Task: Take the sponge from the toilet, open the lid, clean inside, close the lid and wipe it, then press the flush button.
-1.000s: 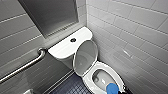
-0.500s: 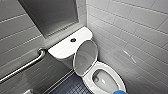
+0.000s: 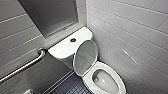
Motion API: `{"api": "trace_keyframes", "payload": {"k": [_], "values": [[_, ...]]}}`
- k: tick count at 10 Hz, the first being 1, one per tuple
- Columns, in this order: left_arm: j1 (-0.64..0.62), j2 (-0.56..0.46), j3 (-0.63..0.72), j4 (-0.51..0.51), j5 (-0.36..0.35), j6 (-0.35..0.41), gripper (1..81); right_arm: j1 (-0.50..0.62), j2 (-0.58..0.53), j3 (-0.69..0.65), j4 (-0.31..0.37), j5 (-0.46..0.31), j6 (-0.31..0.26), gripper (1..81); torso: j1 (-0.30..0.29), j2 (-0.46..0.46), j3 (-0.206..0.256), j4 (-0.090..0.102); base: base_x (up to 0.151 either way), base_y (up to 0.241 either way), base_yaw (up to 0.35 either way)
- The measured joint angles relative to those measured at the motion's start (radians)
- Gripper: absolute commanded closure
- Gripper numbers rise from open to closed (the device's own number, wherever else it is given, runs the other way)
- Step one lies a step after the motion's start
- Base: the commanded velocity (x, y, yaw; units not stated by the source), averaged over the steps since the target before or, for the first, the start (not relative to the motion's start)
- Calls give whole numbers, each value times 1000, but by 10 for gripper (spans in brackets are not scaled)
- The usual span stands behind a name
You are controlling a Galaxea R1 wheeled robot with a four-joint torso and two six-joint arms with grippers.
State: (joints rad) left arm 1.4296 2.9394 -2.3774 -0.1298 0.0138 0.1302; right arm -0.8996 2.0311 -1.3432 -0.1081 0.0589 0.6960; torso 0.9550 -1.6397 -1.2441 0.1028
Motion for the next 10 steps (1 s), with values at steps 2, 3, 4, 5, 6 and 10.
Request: {"api": "trace_keyframes", "payload": {"k": [2, 3, 4, 5, 6, 10], "values": [[0, 0, 0, 1, 0, 0, 10, 60, -21, 64, -3, -5, 0, 811, 0, 0, 0, 0, 0, 0, 0], [0, 0, 0, 1, 0, 0, 10, 98, -16, 80, -8, -9, 0, 811, 0, 0, 0, 0, 0, 0, 0], [0, 0, 0, 1, 0, 0, 10, 136, 0, 80, -10, -26, 0, 811, 0, 0, 0, 0, 0, 0, 0], [0, 0, 0, 1, 0, 0, 10, 176, 29, 70, -13, -50, 0, 811, 0, 0, 0, 0, 0, 0, 0], [0, 0, 0, 1, -1, 0, 10, 212, 81, 48, -16, -75, 1, 811, 0, 0, 0, 0, 0, 0, 0], [0, 0, 0, 1, -2, 0, 10, 328, 332, -105, -20, -173, 29, 811, 0, 0, 0, 0, 0, 0, 0]]}}
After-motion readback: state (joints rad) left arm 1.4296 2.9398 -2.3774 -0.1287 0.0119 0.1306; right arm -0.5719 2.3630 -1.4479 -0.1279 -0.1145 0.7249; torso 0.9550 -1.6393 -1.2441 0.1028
